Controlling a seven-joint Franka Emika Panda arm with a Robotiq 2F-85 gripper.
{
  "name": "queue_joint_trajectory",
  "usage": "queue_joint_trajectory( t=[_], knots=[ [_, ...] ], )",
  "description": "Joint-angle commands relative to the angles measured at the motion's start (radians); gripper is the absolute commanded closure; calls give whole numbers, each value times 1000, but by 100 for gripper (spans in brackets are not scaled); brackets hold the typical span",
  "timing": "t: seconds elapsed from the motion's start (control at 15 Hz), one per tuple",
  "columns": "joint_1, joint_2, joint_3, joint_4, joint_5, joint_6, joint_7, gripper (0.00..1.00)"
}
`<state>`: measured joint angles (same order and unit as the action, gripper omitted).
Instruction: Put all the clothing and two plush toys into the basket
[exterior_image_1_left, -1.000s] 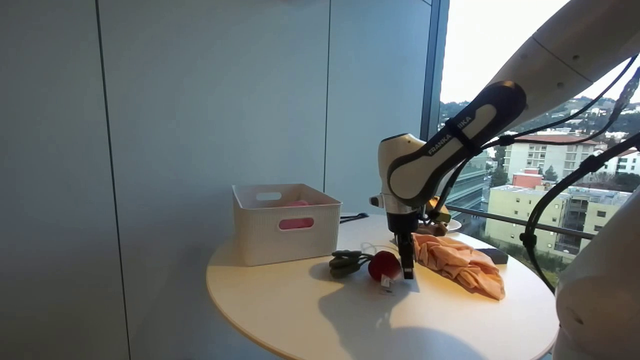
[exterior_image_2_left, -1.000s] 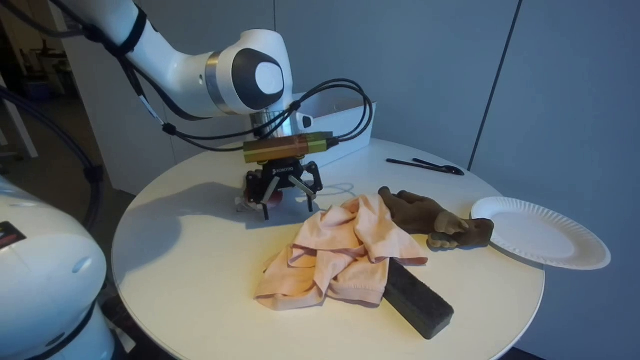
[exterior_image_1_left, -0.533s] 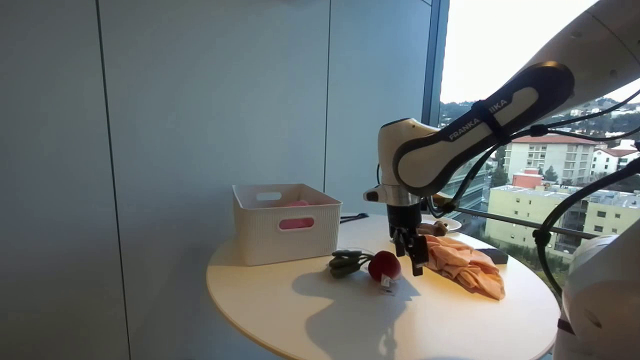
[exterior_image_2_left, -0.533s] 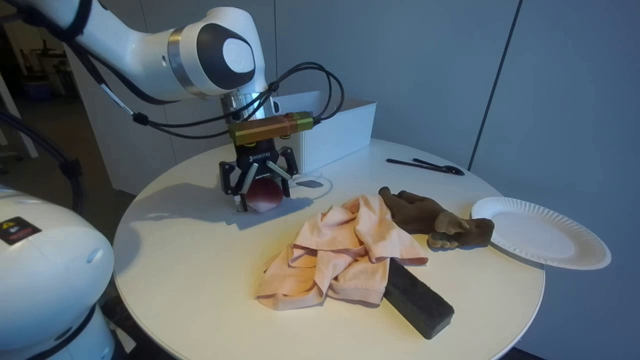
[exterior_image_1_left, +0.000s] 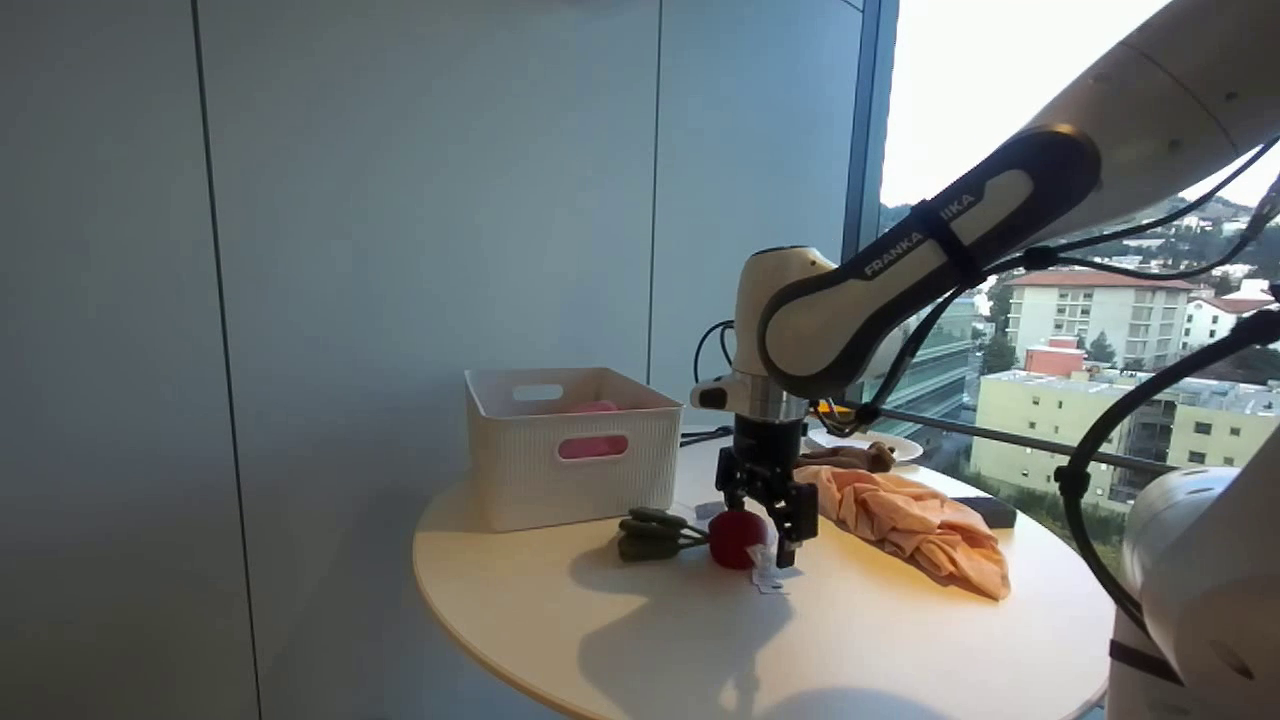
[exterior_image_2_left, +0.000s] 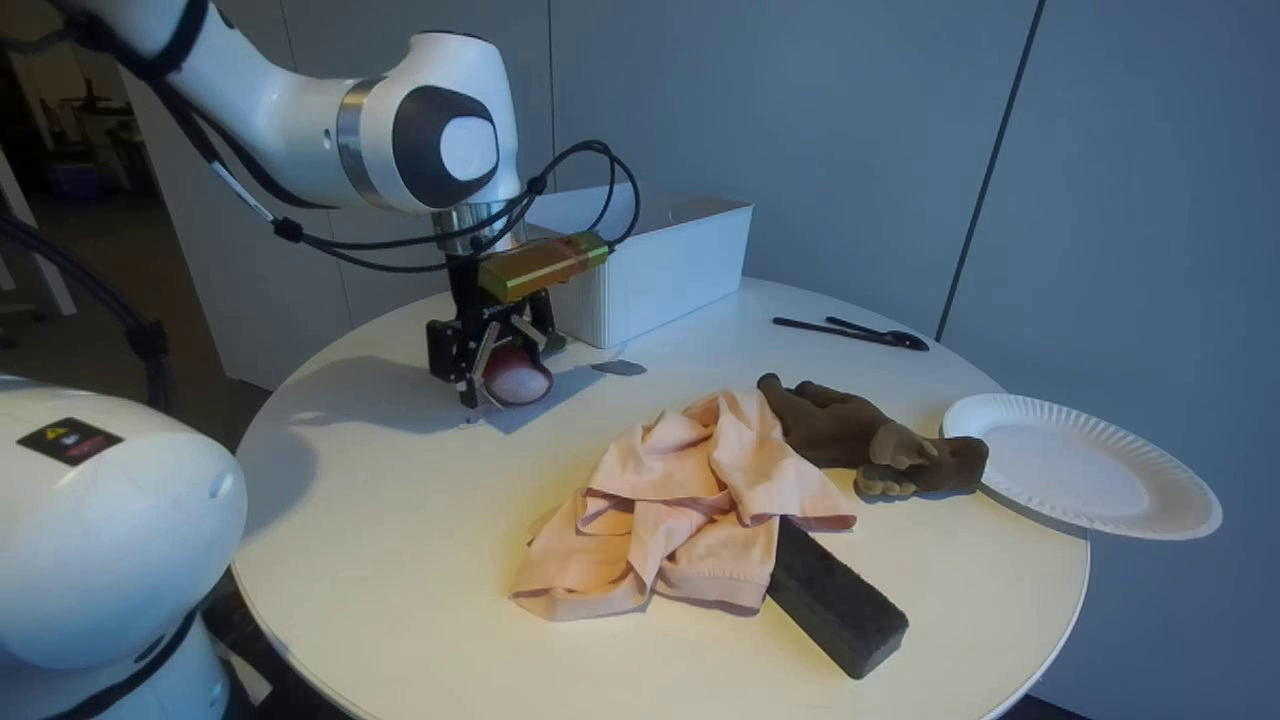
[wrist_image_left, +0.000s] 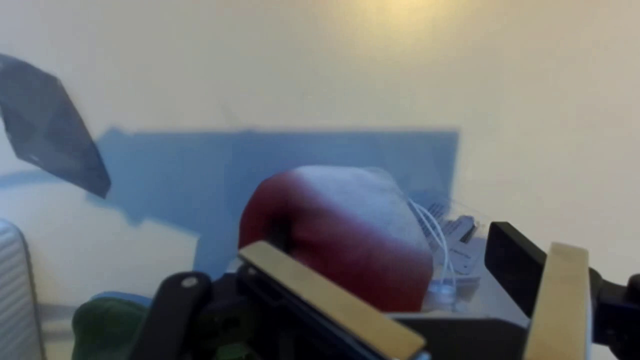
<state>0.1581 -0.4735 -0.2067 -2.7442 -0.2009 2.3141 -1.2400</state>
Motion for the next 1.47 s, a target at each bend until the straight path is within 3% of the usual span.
queue_joint_trajectory(
  t=[0.0, 0.07, 0.2, 0.4, 0.6, 0.87, 0.93, 1.2, 1.4],
  knots=[
    [30, 158, -13, 40, 96, 107, -160, 1],
    [31, 186, -13, 50, 129, 118, -201, 26],
    [24, 226, -7, 69, 191, 117, -276, 30],
    [-1, 258, 18, 93, 247, 117, -325, 54],
    [-42, 231, 65, 57, 195, 213, -238, 78],
    [-125, 102, 171, -76, -20, 429, -18, 91],
    [-141, 122, 196, -32, -69, 443, 43, 95],
    [-213, 62, 299, -9, -261, 498, 308, 88],
    [-247, -15, 356, 0, -353, 475, 510, 90]
  ],
)
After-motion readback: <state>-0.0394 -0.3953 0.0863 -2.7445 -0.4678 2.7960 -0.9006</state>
